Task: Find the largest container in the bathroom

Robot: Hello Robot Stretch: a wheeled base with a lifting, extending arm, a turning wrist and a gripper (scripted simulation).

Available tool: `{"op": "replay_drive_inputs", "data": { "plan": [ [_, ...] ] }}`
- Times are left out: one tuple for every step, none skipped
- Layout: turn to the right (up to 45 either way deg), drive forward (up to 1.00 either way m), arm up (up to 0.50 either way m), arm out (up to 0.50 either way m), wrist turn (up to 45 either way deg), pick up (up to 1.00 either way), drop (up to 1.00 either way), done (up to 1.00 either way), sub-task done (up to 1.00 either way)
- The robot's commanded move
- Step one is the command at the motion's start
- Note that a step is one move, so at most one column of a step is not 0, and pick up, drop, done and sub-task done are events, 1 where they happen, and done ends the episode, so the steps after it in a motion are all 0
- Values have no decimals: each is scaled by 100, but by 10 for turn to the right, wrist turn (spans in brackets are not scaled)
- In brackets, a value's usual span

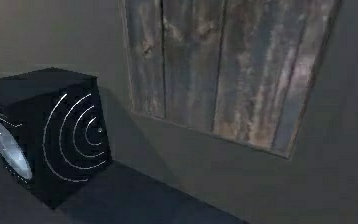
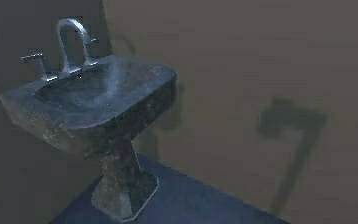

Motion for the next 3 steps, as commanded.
{"op": "replay_drive_inputs", "data": {
  "plan": [
    [0, 55, 0, 0, 0, 0, 0, 0, 0],
    [-450, 0, 0, 0, 0, 0, 0, 0, 0],
    [-180, 0, 0, 0, 0, 0, 0, 0, 0]
  ]
}}
